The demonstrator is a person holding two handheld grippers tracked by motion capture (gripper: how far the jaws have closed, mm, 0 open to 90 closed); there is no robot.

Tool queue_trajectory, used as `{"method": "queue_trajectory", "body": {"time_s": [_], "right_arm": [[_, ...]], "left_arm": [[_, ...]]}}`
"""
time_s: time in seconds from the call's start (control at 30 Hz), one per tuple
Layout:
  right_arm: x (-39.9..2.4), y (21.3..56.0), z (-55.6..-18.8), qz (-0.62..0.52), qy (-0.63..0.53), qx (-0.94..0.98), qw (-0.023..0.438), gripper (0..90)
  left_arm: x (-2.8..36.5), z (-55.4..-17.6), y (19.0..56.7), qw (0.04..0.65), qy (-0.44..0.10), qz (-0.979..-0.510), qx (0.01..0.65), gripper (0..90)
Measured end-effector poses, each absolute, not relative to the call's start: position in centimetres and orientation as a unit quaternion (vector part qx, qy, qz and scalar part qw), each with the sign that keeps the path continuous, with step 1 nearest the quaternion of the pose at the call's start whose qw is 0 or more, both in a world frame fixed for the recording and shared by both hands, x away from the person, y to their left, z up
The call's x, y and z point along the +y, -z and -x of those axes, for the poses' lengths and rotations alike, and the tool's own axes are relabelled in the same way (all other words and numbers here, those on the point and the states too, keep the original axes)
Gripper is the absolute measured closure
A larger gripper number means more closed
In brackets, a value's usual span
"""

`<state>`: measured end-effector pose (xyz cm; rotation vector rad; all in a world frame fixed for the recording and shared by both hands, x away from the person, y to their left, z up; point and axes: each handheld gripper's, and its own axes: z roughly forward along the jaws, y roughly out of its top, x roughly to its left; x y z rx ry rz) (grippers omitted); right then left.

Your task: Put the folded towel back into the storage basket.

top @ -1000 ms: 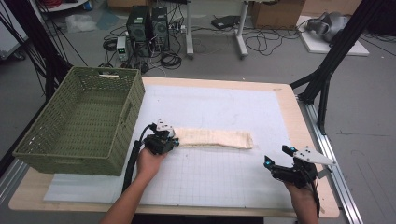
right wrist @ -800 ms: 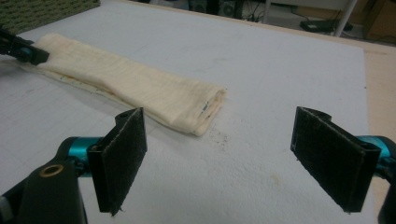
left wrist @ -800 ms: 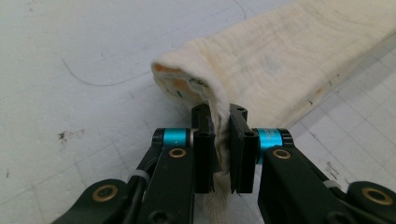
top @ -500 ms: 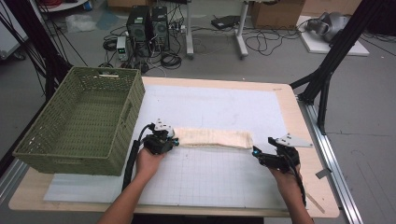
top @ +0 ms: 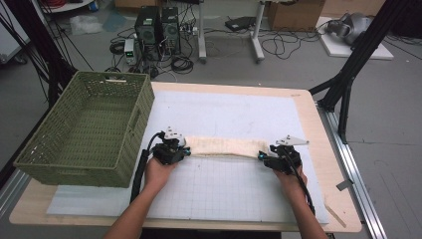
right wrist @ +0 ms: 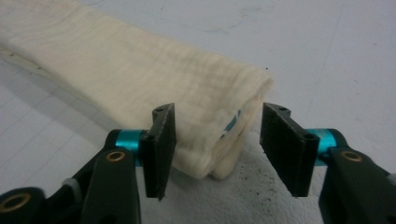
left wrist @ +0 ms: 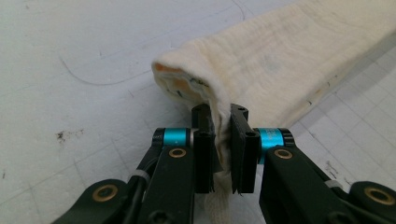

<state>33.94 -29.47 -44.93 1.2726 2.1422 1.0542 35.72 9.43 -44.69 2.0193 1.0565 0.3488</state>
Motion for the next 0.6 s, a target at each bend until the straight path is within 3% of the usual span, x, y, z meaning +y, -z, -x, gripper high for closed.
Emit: {"method": "queue_trajectory", "body": {"time_s": [0.33, 0.4, 0.43, 0.6], "right_arm": [[-29.1, 45.1, -33.9, -0.448, -0.373, 0.786, 0.205, 55.2], [-29.0, 45.1, -33.9, -0.449, -0.377, 0.786, 0.196, 61.5], [-28.9, 45.1, -33.8, -0.446, -0.379, 0.788, 0.189, 68.7], [-28.3, 44.9, -33.6, -0.449, -0.373, 0.789, 0.192, 80.5]], "left_arm": [[9.3, -35.6, 44.7, 0.404, -0.140, -0.800, 0.420, 81.2], [9.4, -35.6, 44.7, 0.405, -0.141, -0.800, 0.420, 81.2], [9.4, -35.6, 44.7, 0.405, -0.140, -0.800, 0.419, 81.2], [9.4, -35.6, 44.8, 0.406, -0.141, -0.800, 0.420, 81.0]]}}
